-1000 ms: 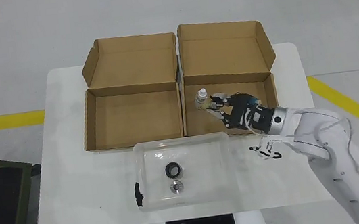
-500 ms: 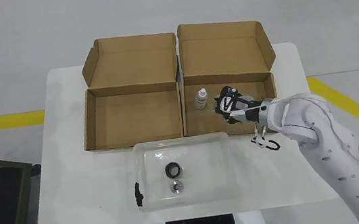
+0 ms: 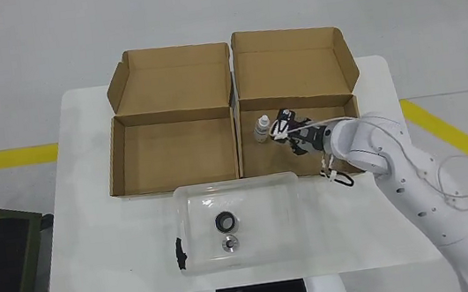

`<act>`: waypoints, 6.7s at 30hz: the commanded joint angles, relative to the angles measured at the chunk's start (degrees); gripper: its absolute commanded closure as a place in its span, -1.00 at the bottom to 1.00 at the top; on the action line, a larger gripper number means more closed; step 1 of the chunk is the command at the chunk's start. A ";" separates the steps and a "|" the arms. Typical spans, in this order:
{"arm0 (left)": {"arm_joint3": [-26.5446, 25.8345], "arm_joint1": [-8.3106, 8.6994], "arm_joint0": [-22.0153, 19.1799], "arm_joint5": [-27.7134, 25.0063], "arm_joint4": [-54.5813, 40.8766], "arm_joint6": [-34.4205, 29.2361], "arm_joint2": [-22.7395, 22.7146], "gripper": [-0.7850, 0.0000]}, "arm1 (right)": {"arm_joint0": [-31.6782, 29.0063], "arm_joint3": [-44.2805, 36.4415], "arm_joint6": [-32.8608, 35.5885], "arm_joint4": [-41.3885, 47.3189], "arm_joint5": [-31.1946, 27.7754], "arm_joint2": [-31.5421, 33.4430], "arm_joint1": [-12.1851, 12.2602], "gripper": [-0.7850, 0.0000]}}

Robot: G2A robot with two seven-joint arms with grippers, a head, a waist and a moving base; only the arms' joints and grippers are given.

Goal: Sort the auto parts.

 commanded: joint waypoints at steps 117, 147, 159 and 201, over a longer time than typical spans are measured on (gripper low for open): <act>0.00 0.00 0.00 0.00 0.00 0.00 0.00 -1.00 | -4.68 -4.62 -14.56 -6.15 -5.13 -20.06 -5.91 -0.34; 0.00 0.00 0.00 0.00 0.00 0.00 0.00 -1.00 | -3.23 -1.17 -20.41 0.07 -10.90 -19.38 -7.47 1.00; 0.00 0.00 0.00 0.00 0.00 0.00 0.00 -1.00 | -6.40 -8.18 -21.76 2.80 -13.44 -13.01 -5.63 1.00; 0.00 0.00 0.00 0.00 0.00 0.00 0.00 -1.00 | -12.55 -9.20 -35.38 17.83 -7.63 2.03 -3.63 1.00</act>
